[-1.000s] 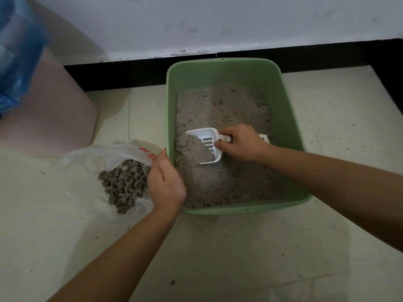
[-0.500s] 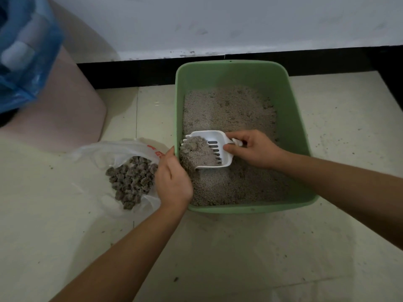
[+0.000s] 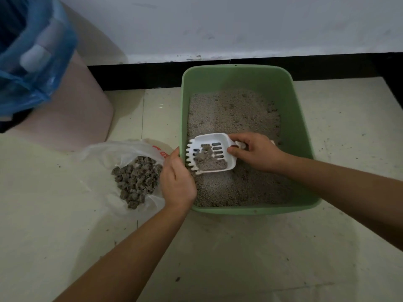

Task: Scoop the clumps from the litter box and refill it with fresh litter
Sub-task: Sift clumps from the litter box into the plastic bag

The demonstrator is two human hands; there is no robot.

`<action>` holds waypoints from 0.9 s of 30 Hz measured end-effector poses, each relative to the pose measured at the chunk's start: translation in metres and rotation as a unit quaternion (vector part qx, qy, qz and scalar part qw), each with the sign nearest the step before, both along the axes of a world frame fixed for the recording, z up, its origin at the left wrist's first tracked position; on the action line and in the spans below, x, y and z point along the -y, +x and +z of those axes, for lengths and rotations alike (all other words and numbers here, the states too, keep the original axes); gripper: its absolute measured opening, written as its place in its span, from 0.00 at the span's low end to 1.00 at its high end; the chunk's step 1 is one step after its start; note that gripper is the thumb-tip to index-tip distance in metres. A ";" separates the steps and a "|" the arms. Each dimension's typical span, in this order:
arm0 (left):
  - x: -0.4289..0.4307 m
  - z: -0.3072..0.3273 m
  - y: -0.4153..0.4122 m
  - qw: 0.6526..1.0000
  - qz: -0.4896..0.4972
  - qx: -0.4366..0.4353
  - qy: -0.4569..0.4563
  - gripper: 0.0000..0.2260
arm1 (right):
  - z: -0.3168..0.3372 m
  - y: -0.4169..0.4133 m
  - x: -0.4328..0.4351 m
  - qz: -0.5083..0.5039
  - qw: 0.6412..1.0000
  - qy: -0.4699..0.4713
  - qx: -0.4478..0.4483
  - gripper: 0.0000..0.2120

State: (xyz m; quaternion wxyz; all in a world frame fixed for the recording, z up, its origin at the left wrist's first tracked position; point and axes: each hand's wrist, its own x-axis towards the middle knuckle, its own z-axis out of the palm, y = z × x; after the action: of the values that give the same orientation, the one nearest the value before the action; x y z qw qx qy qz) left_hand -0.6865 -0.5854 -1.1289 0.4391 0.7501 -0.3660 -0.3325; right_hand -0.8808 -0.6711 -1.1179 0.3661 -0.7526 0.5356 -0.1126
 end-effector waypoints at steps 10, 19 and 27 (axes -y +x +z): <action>0.002 -0.007 0.002 1.000 -0.011 0.010 -0.003 0.29 | -0.001 -0.002 -0.006 -0.001 1.000 0.007 -0.017 0.18; -0.001 0.003 0.003 0.999 -0.035 -0.005 0.022 0.23 | 0.018 0.005 -0.021 -0.012 0.999 -0.014 -0.051 0.16; -0.007 0.049 0.065 0.996 -0.021 0.090 0.007 0.16 | 0.061 0.023 -0.012 -0.086 0.994 -0.060 -0.008 0.17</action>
State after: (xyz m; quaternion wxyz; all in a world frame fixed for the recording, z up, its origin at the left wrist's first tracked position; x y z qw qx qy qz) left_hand -0.6219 -0.5784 -1.0801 0.3921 0.7719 -0.4177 -0.2756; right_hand -0.8582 -0.6588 -1.0565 0.3050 -0.7253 0.5934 -0.1694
